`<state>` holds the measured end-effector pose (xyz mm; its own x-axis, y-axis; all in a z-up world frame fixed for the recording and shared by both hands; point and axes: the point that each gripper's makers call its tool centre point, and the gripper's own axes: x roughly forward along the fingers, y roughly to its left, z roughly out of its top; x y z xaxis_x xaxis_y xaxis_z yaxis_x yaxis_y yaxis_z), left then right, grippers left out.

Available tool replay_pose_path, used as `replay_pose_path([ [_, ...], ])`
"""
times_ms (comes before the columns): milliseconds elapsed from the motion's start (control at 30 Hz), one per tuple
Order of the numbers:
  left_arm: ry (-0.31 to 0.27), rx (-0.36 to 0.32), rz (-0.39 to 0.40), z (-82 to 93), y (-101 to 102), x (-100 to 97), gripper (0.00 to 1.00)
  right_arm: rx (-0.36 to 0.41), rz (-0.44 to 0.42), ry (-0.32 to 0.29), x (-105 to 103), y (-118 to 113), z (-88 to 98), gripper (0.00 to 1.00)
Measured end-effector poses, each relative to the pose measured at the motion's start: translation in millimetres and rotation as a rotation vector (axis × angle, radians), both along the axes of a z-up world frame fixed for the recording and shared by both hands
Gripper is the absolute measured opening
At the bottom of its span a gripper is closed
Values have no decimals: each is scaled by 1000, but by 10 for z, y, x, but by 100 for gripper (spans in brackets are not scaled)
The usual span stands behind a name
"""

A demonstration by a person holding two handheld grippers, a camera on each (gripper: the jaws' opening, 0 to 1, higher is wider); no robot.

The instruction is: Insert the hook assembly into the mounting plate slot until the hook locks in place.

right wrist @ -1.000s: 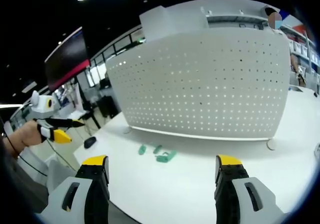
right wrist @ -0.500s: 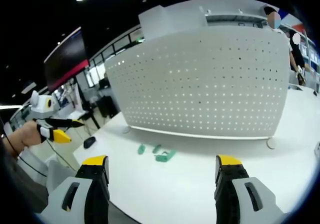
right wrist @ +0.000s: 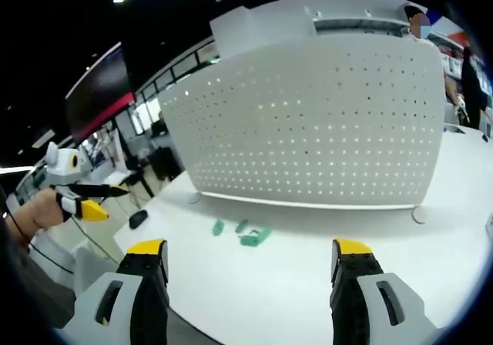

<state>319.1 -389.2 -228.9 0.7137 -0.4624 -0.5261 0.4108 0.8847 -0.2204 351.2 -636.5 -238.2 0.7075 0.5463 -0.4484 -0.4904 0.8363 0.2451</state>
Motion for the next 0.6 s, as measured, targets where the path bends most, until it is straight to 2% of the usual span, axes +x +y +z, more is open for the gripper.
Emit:
replay_pose_path([
  [167,0,-2,3,-1,10,7,100,26,2,4,26,50,-2,88],
  [400,6,-2,6,-17,40,9,100,69,26,35,105,163,-93,86],
  [600,14,6,14,-38,89,2,100,57,73,51,166,305,-200,82],
])
